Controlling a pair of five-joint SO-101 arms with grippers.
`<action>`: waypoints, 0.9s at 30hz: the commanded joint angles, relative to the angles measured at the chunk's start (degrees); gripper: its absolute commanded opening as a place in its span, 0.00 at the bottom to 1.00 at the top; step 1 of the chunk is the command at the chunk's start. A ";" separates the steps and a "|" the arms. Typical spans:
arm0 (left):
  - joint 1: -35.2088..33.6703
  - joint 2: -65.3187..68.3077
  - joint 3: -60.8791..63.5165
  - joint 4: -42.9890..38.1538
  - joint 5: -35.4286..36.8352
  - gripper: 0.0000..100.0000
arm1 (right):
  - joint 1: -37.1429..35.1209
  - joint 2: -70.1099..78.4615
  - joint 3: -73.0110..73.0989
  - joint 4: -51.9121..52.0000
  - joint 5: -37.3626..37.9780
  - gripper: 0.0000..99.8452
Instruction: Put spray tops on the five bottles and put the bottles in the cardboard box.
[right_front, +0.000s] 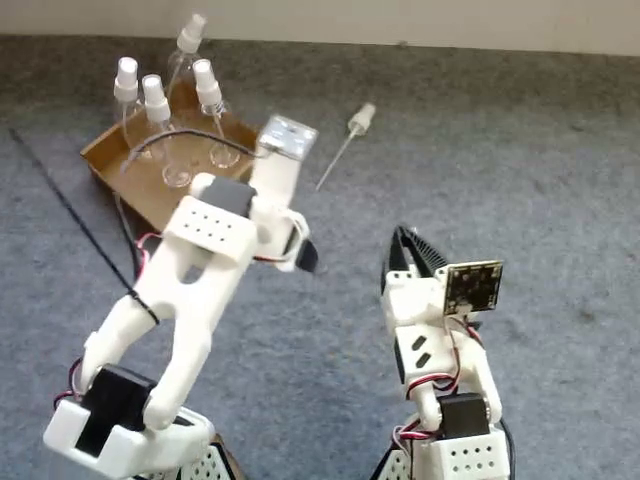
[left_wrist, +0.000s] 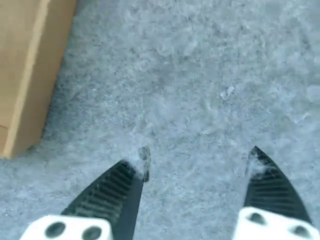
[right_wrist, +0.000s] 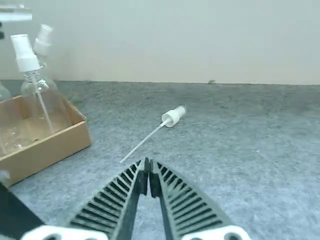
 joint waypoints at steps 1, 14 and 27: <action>0.75 0.31 0.04 -0.18 0.18 0.27 | 1.63 -0.48 4.97 -1.63 0.35 0.01; -4.62 0.13 9.27 -13.01 -3.69 0.27 | 5.14 -0.40 -8.40 8.75 0.62 0.01; -4.18 0.13 10.51 -14.51 -3.52 0.27 | 7.08 8.13 -12.97 11.12 3.43 0.01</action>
